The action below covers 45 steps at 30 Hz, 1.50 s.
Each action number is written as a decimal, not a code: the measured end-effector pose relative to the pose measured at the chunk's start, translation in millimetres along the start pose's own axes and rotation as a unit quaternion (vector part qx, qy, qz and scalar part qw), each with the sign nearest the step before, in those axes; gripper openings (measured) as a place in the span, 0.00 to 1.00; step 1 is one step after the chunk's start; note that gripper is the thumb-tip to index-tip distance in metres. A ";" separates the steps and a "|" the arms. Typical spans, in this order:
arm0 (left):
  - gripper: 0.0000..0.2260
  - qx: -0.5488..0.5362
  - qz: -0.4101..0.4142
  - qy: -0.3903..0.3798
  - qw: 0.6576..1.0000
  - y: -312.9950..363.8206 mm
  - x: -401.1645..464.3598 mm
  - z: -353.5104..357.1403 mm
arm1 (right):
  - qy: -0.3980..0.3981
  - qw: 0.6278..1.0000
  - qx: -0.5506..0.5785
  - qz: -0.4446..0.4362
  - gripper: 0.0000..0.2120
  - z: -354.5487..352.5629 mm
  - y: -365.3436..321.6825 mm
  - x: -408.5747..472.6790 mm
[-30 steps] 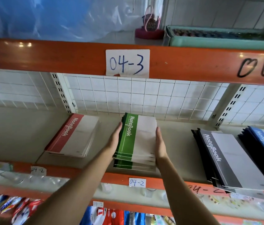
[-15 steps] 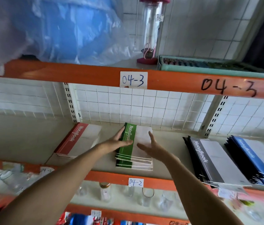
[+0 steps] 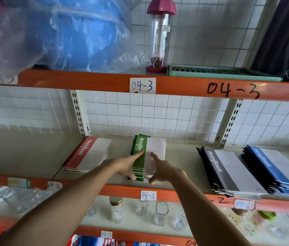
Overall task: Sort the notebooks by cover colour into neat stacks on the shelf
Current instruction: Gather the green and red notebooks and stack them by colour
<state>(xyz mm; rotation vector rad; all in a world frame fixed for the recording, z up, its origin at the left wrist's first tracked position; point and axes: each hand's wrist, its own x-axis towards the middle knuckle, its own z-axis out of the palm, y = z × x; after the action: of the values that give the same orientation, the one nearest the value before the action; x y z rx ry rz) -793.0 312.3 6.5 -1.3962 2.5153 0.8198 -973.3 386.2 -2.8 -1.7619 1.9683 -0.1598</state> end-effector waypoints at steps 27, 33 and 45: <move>0.64 0.062 0.004 0.050 0.997 3.6 19.0 14.7 | -0.008 0.995 -0.093 -0.040 0.74 4.8 16.7 31.0; 0.63 0.082 0.026 0.066 0.994 1.8 20.2 10.7 | 0.012 0.993 -0.096 -0.060 0.71 2.3 23.1 32.2; 0.62 0.091 0.014 0.104 0.990 3.0 37.1 11.0 | 0.079 0.986 -0.130 -0.061 0.67 -5.7 30.2 47.4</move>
<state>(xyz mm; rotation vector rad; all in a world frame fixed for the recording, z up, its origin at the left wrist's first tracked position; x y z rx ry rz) -817.4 291.9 -15.7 -1.4542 2.6888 0.4548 -1005.2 344.2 -23.1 -2.0958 2.0710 -0.0887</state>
